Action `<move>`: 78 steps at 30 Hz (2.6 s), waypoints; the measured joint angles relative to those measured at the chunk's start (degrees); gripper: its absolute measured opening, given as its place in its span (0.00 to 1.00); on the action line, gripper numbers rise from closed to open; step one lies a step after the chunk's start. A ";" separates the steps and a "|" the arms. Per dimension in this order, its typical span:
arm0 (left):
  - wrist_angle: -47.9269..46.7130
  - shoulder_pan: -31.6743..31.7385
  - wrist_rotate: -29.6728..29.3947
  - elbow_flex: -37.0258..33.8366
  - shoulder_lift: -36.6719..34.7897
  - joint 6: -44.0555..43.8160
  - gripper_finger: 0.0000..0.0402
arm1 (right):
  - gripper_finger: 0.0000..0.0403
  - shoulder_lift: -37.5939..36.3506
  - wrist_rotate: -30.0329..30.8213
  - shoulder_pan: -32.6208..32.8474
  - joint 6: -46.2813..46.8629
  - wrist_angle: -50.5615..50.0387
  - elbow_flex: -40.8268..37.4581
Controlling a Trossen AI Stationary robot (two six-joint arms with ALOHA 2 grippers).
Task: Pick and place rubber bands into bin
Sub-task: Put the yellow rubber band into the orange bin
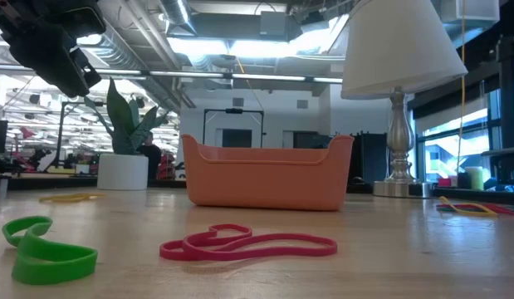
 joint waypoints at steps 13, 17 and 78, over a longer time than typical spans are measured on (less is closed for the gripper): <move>0.02 0.00 0.00 0.00 -0.02 -0.42 0.00 | 0.00 0.00 13.01 -0.45 -0.71 0.80 1.27; 0.02 0.00 0.00 0.00 0.00 -0.42 0.01 | 0.00 0.00 15.21 -0.64 -1.13 -0.09 2.56; 0.00 0.02 -5.76 0.00 0.00 -0.26 0.00 | 0.11 21.65 4.33 -42.67 -75.44 23.67 14.56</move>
